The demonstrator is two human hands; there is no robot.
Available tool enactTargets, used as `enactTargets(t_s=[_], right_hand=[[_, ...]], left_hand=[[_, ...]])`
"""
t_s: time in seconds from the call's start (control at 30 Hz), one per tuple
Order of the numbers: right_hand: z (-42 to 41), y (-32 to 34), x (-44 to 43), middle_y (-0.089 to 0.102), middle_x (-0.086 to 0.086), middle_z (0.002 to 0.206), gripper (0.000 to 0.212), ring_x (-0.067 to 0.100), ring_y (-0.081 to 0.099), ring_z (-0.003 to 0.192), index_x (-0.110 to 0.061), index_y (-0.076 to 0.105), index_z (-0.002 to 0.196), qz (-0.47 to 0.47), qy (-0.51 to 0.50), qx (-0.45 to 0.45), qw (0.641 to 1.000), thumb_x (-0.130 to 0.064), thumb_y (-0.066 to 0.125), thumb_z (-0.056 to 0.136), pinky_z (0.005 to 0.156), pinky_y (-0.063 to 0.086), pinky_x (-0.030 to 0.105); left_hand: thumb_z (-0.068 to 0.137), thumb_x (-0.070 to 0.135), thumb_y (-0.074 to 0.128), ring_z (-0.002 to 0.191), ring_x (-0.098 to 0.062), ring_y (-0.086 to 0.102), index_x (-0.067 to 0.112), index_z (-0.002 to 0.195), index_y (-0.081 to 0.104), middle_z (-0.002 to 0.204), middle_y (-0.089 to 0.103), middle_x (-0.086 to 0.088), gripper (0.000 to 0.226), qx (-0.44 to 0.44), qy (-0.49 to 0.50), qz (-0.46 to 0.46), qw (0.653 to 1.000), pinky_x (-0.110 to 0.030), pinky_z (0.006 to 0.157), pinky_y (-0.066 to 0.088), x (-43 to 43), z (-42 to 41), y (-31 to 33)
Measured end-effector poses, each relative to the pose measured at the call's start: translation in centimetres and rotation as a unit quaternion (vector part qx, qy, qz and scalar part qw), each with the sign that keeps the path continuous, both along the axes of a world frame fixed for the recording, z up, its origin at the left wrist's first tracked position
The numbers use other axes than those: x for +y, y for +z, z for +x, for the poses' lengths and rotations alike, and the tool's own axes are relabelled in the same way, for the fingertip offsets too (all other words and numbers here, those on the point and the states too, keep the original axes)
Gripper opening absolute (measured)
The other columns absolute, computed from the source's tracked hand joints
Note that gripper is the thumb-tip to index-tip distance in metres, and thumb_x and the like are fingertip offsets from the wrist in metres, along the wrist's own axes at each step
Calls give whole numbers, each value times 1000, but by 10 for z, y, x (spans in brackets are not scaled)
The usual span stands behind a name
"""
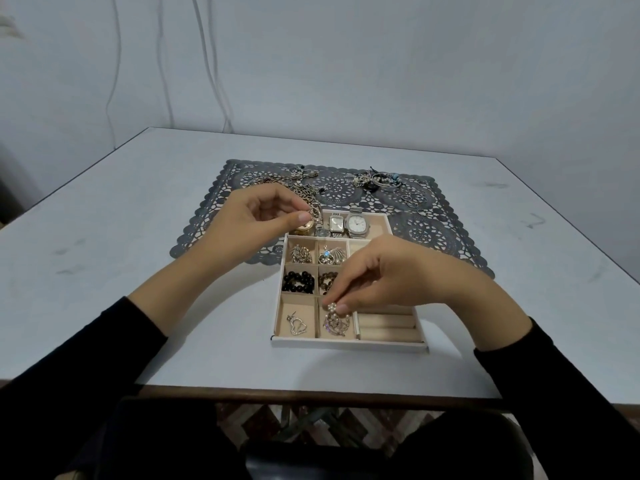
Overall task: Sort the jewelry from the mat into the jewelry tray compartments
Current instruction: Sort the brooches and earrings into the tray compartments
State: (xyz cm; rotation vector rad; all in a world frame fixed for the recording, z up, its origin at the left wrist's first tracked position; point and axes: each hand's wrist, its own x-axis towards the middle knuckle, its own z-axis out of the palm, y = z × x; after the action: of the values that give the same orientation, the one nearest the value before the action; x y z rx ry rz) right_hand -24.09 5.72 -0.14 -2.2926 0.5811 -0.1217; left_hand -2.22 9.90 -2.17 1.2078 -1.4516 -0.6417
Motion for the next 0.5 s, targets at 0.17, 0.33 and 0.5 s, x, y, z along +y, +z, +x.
enactTargets(t_s=[0.17, 0.33, 0.5], right_hand=[[4, 5, 8, 73, -18, 86, 20, -4, 67, 77, -21, 77, 97, -62, 9, 30, 998, -14, 77, 78, 78, 54, 16], [6, 9, 14, 74, -14, 90, 21, -8, 65, 80, -22, 77, 98, -112, 14, 57, 992, -13, 76, 80, 75, 46, 3], [8, 10, 18, 74, -10, 94, 21, -6, 65, 86, -21, 76, 101, -138, 15, 76, 987, -13, 74, 81, 78, 48, 6]], left_hand=[[79, 16, 76, 81, -24, 63, 16, 88, 72, 81, 72, 1, 10, 5, -3, 3, 1000, -54, 80, 49, 2, 0, 0], [82, 12, 75, 78, -13, 66, 16, 89, 72, 80, 72, 5, 9, -5, -10, 7, 1000, -35, 74, 53, 2, 0, -1], [82, 10, 75, 72, -3, 66, 15, 89, 71, 78, 72, 6, 9, 3, -20, 3, 1000, -12, 64, 49, 1, 0, -3]])
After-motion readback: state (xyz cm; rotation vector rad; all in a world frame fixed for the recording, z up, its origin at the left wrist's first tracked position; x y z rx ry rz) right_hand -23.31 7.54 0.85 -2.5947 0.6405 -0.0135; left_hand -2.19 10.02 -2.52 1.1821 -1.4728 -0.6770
